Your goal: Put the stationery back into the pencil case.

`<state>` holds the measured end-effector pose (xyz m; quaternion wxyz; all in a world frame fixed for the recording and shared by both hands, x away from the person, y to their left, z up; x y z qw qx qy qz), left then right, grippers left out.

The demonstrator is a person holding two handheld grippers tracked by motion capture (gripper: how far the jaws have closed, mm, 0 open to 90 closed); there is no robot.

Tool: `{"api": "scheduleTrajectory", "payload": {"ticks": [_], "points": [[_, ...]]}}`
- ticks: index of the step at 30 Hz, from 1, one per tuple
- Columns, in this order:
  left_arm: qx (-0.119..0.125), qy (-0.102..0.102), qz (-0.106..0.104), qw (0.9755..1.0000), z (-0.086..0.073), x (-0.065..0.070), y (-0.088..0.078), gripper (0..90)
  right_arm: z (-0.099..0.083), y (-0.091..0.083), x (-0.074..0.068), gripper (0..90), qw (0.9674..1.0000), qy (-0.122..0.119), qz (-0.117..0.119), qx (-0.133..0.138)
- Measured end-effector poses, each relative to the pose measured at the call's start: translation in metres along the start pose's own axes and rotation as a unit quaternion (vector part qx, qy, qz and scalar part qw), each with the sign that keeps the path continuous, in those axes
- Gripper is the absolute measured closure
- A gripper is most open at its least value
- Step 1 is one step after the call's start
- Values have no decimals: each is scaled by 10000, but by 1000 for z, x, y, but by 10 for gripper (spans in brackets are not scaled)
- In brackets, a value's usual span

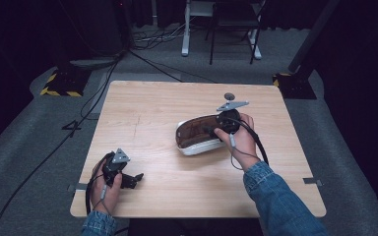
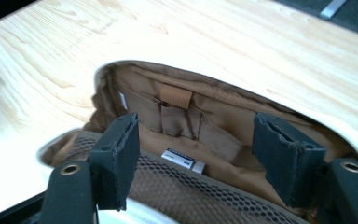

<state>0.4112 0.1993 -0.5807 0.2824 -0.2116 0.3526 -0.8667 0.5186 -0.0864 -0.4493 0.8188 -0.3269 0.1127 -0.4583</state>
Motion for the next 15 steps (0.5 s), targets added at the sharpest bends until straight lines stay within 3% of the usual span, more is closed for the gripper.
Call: {"api": "scheduleTrajectory", "payload": {"ticks": [10,15], "points": [[1,5,5,10000,0,0,0,6,-2,-36,7,310,9996,-39,48,262],[1,4,4,10000,0,0,0,6,-8,-53,13,244,9993,-52,30,361]]}}
Point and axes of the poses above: each handheld gripper's, and its own axes: y roughly forward along the jaws, z roughly out of its top, x roughly to its right, the point moved 10 cm from there along y, roughly forward along the jaws, and after that the axes turned 12 degrees about -z, right-handed, at the moved point
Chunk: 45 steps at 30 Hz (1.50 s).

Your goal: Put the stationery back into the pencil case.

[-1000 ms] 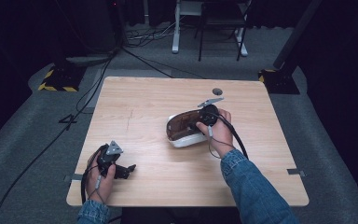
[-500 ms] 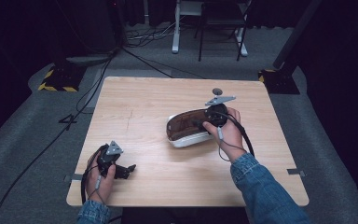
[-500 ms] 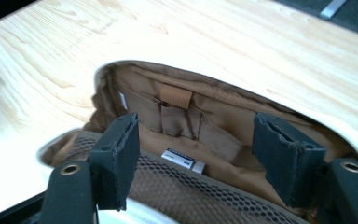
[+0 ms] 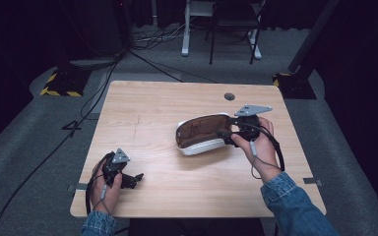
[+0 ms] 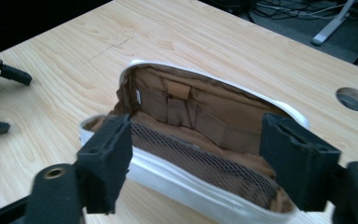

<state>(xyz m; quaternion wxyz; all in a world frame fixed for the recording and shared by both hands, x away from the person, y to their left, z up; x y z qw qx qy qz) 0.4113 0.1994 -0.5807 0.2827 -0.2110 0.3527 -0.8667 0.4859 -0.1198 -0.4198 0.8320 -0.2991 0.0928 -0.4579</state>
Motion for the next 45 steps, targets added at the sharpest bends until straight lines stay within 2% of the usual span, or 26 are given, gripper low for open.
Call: {"api": "scheduleTrajectory", "payload": {"ticks": [6,15,20,23,28,30,39,45], "points": [[-1,-2,-1,10000,0,0,0,6,-12,-19,13,173,9999,77,-123,72],[4,9,2,10000,0,0,0,6,-43,-39,29,173,9998,63,-175,24],[3,10,4,10000,0,0,0,6,-62,-46,41,187,9994,113,-317,-37],[4,9,3,10000,0,0,0,6,-73,-49,51,187,9983,27,-576,-107],[0,12,5,10000,0,0,0,6,-88,-53,59,189,9977,184,-640,-138],[1,18,3,10000,0,0,0,6,-97,-54,63,189,9968,176,-756,-197],[2,13,2,10000,0,0,0,6,-138,-51,69,191,9954,480,-731,-390],[1,12,0,10000,0,0,0,6,-166,-48,77,182,9930,581,-878,-534]]}}
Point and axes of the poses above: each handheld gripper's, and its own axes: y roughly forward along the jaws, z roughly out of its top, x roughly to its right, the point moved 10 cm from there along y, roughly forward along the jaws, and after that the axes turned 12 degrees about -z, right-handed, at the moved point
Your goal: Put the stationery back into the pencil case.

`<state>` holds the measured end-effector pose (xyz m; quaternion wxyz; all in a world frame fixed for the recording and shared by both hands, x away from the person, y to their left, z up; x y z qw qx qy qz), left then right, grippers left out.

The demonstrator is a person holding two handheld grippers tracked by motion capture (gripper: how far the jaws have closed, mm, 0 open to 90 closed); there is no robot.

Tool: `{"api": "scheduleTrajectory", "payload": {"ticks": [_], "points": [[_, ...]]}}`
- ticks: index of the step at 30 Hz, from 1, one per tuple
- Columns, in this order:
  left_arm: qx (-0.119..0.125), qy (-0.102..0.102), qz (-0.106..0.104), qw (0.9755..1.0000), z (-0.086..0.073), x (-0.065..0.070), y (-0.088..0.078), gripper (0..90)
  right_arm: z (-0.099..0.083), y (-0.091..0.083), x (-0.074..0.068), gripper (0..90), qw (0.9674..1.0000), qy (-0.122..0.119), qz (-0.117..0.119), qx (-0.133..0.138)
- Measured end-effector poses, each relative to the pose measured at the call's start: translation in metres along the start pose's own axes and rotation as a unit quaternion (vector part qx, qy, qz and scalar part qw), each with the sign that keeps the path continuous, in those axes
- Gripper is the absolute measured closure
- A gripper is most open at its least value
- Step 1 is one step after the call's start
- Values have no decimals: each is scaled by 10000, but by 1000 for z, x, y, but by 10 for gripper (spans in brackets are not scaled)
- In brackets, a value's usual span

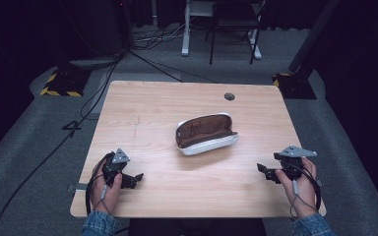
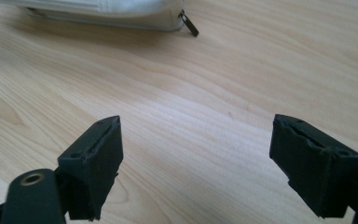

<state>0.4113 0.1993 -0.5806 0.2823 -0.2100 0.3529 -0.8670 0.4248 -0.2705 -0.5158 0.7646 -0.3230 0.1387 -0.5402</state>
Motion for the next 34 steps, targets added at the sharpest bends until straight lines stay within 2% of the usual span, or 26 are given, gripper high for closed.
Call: {"api": "scheduleTrajectory", "payload": {"ticks": [5,8,13,25,34], "points": [[1,1,0,10000,0,0,0,6,-21,7,3,177,9999,112,9,-117],[-1,-7,4,10000,0,0,0,6,-30,11,6,172,9998,98,-49,-173],[-1,-9,-1,10000,0,0,0,6,-40,16,4,172,9998,134,-35,-147],[-1,-10,-1,10000,0,0,0,6,-54,24,2,157,9998,64,-115,-148],[2,-3,4,10000,0,0,0,6,-55,24,2,141,9998,52,-151,-146]]}}
Point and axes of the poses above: each handheld gripper's, and its own axes: y roughly forward along the jaws, z roughly out of its top, x roughly to its right, the point moved 10 cm from there along y, roughly forward along the jaws, and after that the axes turned 12 degrees about -z, right-handed, at the moved point
